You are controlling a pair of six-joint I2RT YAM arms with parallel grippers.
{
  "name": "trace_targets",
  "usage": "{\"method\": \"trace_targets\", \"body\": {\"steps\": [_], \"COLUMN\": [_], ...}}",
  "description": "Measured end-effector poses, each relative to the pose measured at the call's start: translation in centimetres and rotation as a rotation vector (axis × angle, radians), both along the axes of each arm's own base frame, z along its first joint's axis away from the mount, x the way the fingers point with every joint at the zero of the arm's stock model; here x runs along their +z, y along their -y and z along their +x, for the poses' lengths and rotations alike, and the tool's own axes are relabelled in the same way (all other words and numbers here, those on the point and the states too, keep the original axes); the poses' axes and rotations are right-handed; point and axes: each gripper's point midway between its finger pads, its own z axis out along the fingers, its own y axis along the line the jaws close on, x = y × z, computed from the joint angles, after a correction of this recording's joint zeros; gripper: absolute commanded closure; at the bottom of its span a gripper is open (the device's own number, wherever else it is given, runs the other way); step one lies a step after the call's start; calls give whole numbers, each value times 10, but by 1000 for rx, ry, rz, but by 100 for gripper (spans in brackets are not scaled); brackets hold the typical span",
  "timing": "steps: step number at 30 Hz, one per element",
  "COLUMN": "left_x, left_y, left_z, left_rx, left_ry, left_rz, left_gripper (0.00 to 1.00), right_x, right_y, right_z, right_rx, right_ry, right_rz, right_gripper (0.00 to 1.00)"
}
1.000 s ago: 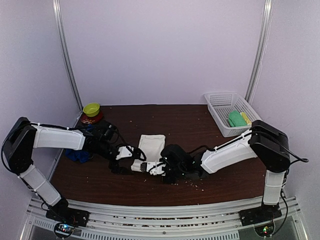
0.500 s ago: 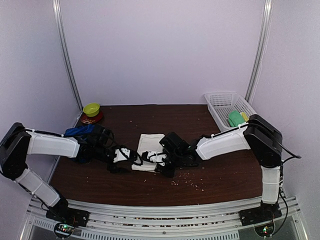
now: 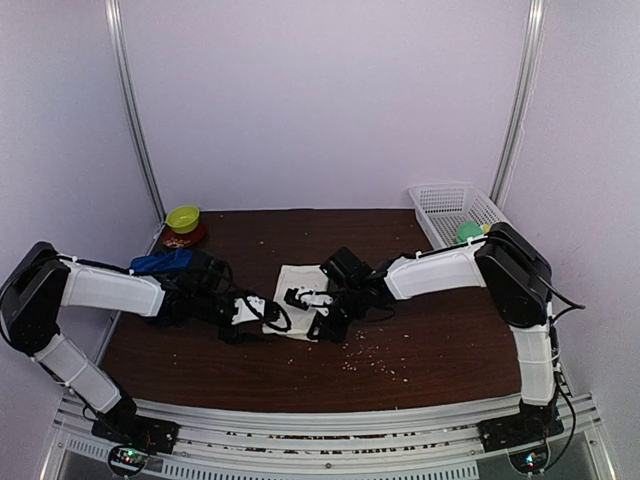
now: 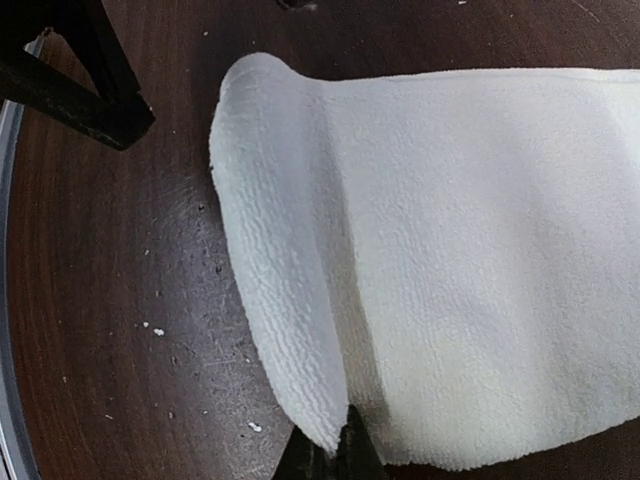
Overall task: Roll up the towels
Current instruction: Roll the towel at the center of the board.
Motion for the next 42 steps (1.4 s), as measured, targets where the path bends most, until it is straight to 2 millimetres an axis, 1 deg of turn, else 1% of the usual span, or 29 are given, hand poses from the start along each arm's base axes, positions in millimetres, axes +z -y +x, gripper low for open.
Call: {"method": "trace_targets", "body": {"steps": [4,8,10,11,13,22,23,25,27,30,32,34,38,39,42], "left_x": [-1,-9,-16,-19,-23,-31,-32,-36,-37,-35,-31,-28,-30,-33,-43], "left_y": [2,6,9,9,7,3,2,3,4,8,10,11,12,12,11], "left_z": [3,-2,-4,-4,-1,11,11,11,12,14,14,17,18,17,13], "left_rx": [11,8,3,3,20,74,76,76,75,66,55,51,38,34,23], "left_ry": [38,82,84,85,90,112,109,97,86,64,40,16,-41,-62,-129], "left_rz": [17,51,74,82,97,129,133,142,144,140,132,122,128,137,157], "left_gripper": [44,46,48,51,56,57,59,68,72,73,77,82,98,100,100], "right_x": [0,0,0,0,0,0,0,0,0,0,0,0,0,-1,-1], "right_y": [-3,-5,-5,-5,-5,-5,-4,-4,-4,-3,-3,-3,-2,-2,-1], "right_z": [3,5,4,4,4,2,2,1,1,2,2,2,4,4,3], "right_rx": [-4,-2,-2,-2,-3,-2,-2,-2,-3,-4,-4,-4,-9,-9,-9], "right_ry": [-61,-114,-132,-136,-144,-156,-157,-159,-160,-160,-160,-160,-161,-162,-167], "right_rz": [0,3,3,3,0,-6,-8,-10,-10,-11,-11,-11,-11,-11,-12], "right_gripper": [98,98,98,98,98,99,99,99,99,99,99,99,98,97,96]}}
